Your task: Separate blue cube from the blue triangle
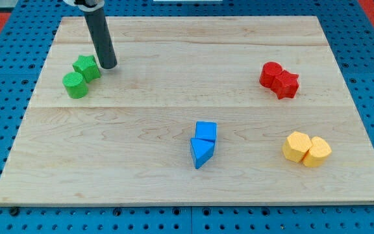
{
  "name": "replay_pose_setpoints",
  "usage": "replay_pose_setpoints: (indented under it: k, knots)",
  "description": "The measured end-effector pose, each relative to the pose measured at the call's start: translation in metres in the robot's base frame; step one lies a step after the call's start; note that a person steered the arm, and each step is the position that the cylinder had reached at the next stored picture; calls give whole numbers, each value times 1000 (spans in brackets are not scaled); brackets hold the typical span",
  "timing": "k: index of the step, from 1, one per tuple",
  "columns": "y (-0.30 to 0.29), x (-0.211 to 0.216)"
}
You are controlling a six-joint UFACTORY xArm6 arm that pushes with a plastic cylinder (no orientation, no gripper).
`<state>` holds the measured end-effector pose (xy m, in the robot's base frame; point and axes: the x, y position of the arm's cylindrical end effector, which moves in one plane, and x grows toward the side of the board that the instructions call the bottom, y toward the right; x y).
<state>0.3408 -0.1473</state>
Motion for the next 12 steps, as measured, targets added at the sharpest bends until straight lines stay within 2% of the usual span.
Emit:
replay_pose_setpoints:
  k: [7, 8, 10, 11, 12]
  knots:
    - [26, 0]
    - [54, 5]
    - [163, 74]
    - [183, 121]
    - [178, 169]
